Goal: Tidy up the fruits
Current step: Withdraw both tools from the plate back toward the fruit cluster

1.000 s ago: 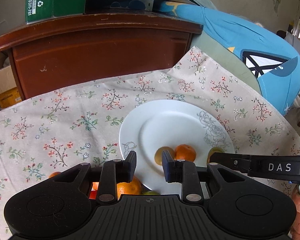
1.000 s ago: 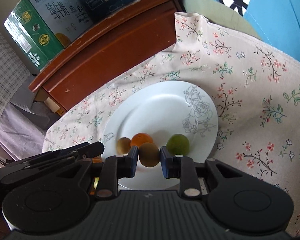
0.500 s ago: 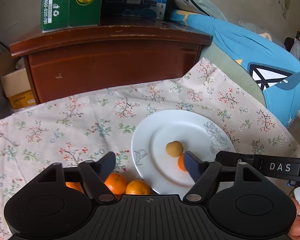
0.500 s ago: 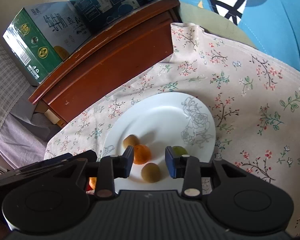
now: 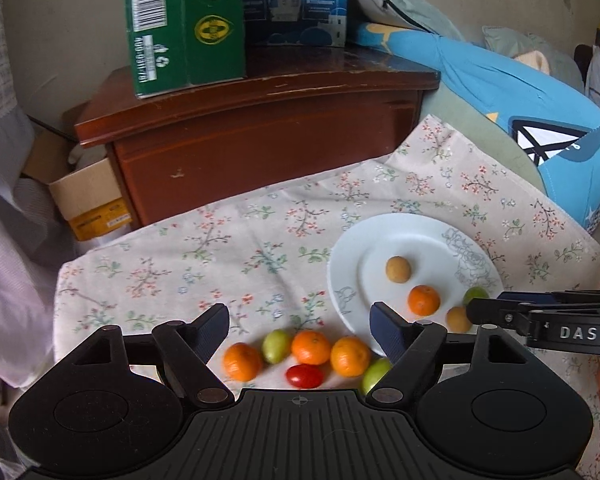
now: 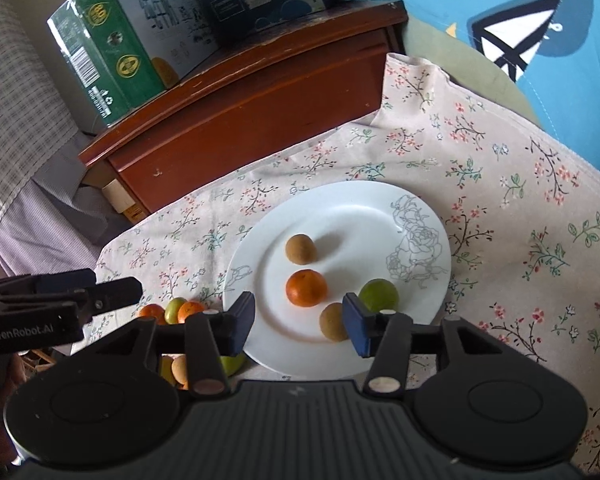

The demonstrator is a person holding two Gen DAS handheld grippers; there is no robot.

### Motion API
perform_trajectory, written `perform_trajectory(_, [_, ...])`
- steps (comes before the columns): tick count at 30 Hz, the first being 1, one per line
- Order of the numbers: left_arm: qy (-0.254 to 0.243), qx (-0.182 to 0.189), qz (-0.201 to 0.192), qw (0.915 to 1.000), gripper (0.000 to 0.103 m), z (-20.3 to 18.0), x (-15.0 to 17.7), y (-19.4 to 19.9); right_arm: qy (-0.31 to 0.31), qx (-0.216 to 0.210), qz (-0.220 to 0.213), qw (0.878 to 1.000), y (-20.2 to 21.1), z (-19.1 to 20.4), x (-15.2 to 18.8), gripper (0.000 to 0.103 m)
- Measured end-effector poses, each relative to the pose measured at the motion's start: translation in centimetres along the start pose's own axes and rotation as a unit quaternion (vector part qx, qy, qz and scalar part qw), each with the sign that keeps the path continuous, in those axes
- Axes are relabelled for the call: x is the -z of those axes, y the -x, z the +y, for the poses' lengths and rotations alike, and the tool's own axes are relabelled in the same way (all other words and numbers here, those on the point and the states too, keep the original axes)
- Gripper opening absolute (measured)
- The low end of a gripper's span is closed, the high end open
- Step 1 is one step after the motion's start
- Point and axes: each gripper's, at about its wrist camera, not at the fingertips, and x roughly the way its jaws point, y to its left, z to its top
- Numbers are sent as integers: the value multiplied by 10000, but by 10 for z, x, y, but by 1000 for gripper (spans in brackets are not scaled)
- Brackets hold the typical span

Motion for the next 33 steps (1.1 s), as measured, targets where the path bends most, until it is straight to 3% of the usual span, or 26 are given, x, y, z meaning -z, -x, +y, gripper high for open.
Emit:
perform_trajectory(7, [-87,-111,224,9996,78,22,7,12,256,-187,-69,9995,6,13,8,55])
perform_trajectory(21, [-188,-166,292,9993,78,47,37,14,512,-441,274,9973,-1,28,25,55])
perform_trajectory(33, [-874,87,379,9954,78,33,60,7,875,-693,565,9921,-13,40,42,55])
